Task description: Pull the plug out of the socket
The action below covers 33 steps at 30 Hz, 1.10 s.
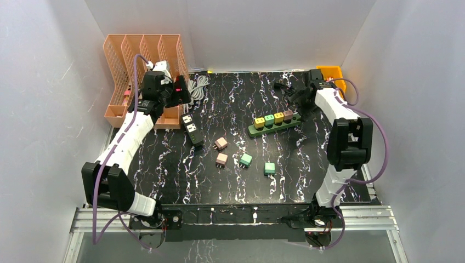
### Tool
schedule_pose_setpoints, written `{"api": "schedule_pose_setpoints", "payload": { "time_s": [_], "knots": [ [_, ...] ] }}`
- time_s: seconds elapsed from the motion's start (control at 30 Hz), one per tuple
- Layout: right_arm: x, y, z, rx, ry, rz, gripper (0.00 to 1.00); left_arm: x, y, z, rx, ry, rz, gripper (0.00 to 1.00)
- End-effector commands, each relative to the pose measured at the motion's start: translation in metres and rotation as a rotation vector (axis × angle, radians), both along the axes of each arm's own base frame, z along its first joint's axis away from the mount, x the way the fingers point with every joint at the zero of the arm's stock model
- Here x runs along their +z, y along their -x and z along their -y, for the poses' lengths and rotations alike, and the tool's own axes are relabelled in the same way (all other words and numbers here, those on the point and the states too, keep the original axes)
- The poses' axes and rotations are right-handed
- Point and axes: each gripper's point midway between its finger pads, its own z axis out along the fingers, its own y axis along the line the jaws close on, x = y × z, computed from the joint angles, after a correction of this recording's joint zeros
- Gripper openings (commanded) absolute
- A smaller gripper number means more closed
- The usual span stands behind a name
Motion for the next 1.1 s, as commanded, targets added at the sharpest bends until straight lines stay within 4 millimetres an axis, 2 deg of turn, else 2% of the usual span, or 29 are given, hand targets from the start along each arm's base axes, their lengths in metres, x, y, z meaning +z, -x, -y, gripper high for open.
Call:
{"api": "schedule_pose_setpoints", "payload": {
  "time_s": [0.0,0.17,0.43,0.6,0.7,0.8,0.87,0.9,1.0,1.07],
  "knots": [
    [-0.009,0.002,-0.019,-0.03,-0.123,-0.057,0.74,0.011,0.001,0.007,-0.019,0.054,0.036,0.98],
    [-0.011,-0.001,-0.025,-0.026,-0.155,-0.056,0.72,0.008,0.002,0.01,-0.027,0.068,0.034,0.98],
    [-0.034,-0.008,-0.026,-0.031,-0.162,-0.081,0.7,0.004,0.004,0.011,-0.03,0.079,0.035,0.98],
    [-0.041,-0.015,-0.028,-0.028,-0.166,-0.081,0.66,0.001,0.006,0.008,-0.024,0.064,0.033,0.98],
    [-0.042,-0.017,-0.027,-0.024,-0.158,-0.083,0.53,-0.001,0.008,0.008,-0.024,0.061,0.031,0.98],
    [-0.044,-0.013,-0.025,-0.016,-0.149,-0.099,0.28,-0.005,0.008,0.01,-0.038,0.067,0.023,0.98],
    [-0.045,-0.008,-0.025,-0.003,-0.14,-0.114,0.05,-0.011,0.008,0.014,-0.056,0.077,0.012,0.98],
    [-0.044,-0.007,-0.025,0.009,-0.137,-0.117,0.0,-0.014,0.008,0.017,-0.068,0.084,0.005,0.98],
    [-0.035,-0.009,-0.032,0.123,-0.151,-0.057,0.0,-0.023,0.007,0.029,-0.13,0.11,-0.019,0.98],
    [-0.015,-0.018,-0.054,0.283,-0.227,0.083,0.0,-0.028,0.005,0.039,-0.179,0.133,-0.037,0.98]
  ]
}}
